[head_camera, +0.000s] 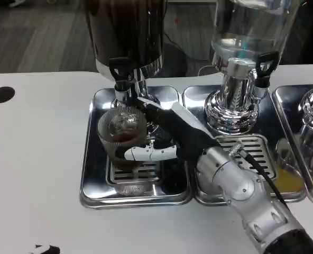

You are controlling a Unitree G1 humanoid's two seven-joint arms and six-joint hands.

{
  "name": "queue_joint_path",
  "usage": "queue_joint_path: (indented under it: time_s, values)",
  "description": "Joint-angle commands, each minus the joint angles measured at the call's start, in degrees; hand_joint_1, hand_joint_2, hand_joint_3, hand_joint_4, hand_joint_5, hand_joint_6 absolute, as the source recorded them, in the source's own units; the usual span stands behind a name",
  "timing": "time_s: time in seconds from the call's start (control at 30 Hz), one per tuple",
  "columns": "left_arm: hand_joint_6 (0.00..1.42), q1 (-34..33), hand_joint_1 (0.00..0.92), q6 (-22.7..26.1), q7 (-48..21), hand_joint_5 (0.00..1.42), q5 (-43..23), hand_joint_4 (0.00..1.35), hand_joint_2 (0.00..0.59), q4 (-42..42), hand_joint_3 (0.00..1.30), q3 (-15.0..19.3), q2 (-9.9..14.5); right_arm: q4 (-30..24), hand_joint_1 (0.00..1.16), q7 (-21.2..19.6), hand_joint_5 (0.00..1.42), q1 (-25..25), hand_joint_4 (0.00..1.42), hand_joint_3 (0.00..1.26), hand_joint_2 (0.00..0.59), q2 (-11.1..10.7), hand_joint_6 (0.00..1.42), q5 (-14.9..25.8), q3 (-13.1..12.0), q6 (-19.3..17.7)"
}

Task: Grasp the cup under the faucet to collect the drink, then remove the cup.

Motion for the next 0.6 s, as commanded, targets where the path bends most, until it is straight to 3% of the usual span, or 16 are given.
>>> queue_joint_path:
  time_s: [0.03,0.6]
  values:
    - [0.52,0.12,0.0,0.11,-0.52,0.27,-1.13,0.25,0.075,0.67,0.33,1.18,0.93,2.41,0.73,-0.16,0.13,-1.86,0.12,0.1,0.093,0.54,0.05,1.06,-0.51,-1.88]
    - [0.52,-1.33,0.0,1.4,-2.37,0.27,-1.59,0.25,0.08,0.51,0.35,2.13,0.95,5.18,0.75,3.04,0.23,-2.43,0.22,0.18,0.09,0.81,0.17,5.55,-2.15,-6.54]
